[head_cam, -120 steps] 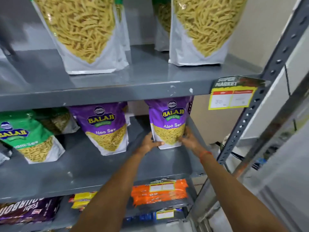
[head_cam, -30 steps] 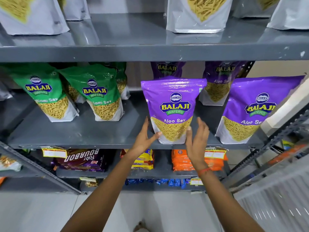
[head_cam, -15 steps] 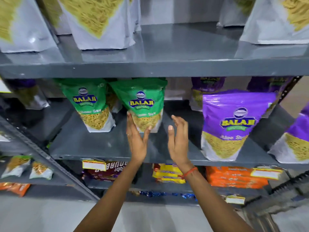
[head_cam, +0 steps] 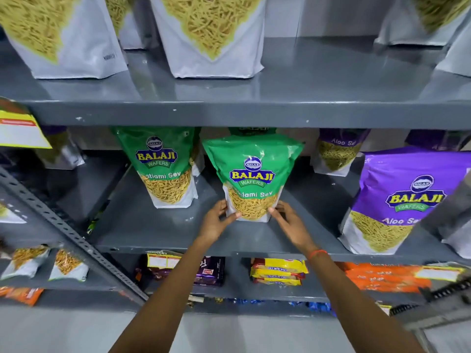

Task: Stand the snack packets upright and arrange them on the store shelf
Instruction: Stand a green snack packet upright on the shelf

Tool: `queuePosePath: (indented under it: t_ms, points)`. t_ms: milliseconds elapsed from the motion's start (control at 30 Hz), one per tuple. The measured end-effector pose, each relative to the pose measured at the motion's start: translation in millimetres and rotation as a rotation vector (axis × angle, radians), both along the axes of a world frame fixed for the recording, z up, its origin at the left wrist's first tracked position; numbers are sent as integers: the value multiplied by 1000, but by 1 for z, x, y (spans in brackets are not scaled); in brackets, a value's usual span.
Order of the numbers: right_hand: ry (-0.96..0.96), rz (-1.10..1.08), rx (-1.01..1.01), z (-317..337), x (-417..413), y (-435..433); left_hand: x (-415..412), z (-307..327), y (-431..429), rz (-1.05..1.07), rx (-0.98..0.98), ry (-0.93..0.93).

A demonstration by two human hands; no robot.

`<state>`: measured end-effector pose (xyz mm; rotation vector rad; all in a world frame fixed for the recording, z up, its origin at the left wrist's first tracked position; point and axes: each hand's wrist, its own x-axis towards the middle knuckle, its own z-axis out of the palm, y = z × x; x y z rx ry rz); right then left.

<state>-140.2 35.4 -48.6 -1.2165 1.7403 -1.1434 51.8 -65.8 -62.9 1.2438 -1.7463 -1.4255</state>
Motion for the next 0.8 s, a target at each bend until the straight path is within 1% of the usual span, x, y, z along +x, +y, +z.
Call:
queuePosePath:
  t_ms: [100,167,267,400,500,567,633,667,733,800]
  points:
    - [138,-1,-27,-15,-4,25,7,-6,37,17,-35,17]
    - [164,9,-47,-19,-3,41,10,-8,59,30,-52,40]
    - [161,13,-52,-16,2,58,11,-4,77,28,-55,68]
    - [130,21,-68,-11,4,64,11,10,89,37,-63,43]
    - [48,16,-93,-2,6,66,16,20,88,31,-84,36]
    - [-13,-79,-180,7,5,65,19,32,85,103,-126,99]
    - [-5,-178,-320,20,4,62,18,47,82,183,-150,197]
    - [14,-192,-364,26,4,59,17,53,81,216,-177,218]
    - [26,-183,-390,34,3,54,15,58,75,296,-271,168]
    - [10,-204,-375,35,3,52,16,60,71,318,-354,84]
